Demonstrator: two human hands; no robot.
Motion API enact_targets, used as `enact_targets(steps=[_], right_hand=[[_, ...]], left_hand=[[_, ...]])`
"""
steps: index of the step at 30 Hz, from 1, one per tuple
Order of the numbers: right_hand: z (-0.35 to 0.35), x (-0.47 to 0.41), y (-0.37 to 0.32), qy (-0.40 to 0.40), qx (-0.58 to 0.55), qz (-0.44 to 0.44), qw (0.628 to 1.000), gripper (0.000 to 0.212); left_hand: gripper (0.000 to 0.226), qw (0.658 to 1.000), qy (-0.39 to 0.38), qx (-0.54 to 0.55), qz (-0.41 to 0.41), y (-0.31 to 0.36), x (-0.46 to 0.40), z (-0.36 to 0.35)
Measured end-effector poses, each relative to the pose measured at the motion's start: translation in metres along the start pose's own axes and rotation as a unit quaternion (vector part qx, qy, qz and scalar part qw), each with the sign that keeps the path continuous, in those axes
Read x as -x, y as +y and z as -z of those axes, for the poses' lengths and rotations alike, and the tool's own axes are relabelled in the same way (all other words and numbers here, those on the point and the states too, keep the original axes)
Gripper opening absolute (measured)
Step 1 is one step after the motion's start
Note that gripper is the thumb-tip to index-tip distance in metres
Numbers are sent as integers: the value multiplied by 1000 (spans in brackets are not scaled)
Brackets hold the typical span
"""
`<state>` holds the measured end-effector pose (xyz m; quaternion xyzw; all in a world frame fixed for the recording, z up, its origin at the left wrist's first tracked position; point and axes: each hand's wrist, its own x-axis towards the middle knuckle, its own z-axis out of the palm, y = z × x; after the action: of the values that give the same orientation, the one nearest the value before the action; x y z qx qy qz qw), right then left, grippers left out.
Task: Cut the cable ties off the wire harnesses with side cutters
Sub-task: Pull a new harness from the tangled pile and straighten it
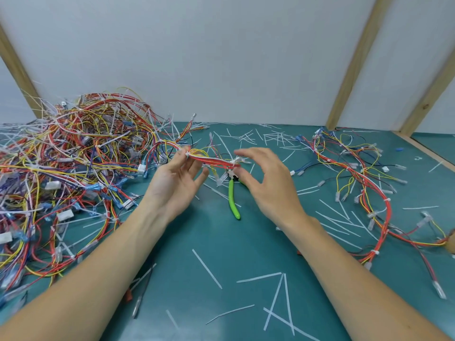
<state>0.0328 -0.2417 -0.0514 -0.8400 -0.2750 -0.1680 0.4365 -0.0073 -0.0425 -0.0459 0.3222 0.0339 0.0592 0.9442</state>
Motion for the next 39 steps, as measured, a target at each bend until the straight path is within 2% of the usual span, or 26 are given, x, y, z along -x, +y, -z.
enact_targets(steps=[2,6,8,10,14,18,23,27,32,34,37,39], right_hand=[[-2,1,-3,8,-6,11,1000,11],[2,1,-2,47,-80,-41,995,18],[2,0,-1,51,-109,-53,991,21],[-2,0,2,42,-89,-63,993,23],[-6,-1,8,28,-62,-84,994,24],[-6,0,11,31,-51,-89,994,24],[-9,2,3,17,-38,-74,996,22],[-11,6,-5,-2,-17,-32,999,21],[-13,8,-10,-12,0,-9,1000,23],[-13,8,-10,-3,-4,-11,1000,17],[-12,6,-9,12,12,-19,1000,27],[-10,6,-8,16,28,-24,999,25]], left_hand=[[17,1000,-1,-1,1,1,0,1],[11,999,28,-14,-9,0,-2,2],[9,997,54,-57,-24,-2,-4,4],[10,989,78,-118,-36,-4,-6,6],[26,971,99,-212,-55,-8,-5,6],[38,939,67,-322,-97,-14,0,-2],[18,890,-36,-438,-123,-31,11,-12],[19,874,-48,-459,-148,-35,12,-14],[16,883,-37,-444,-150,-30,11,-13],[18,887,-41,-435,-150,-29,13,-13],[17,919,-5,-372,-132,-24,11,-12],[18,940,16,-320,-120,-18,9,-11]])
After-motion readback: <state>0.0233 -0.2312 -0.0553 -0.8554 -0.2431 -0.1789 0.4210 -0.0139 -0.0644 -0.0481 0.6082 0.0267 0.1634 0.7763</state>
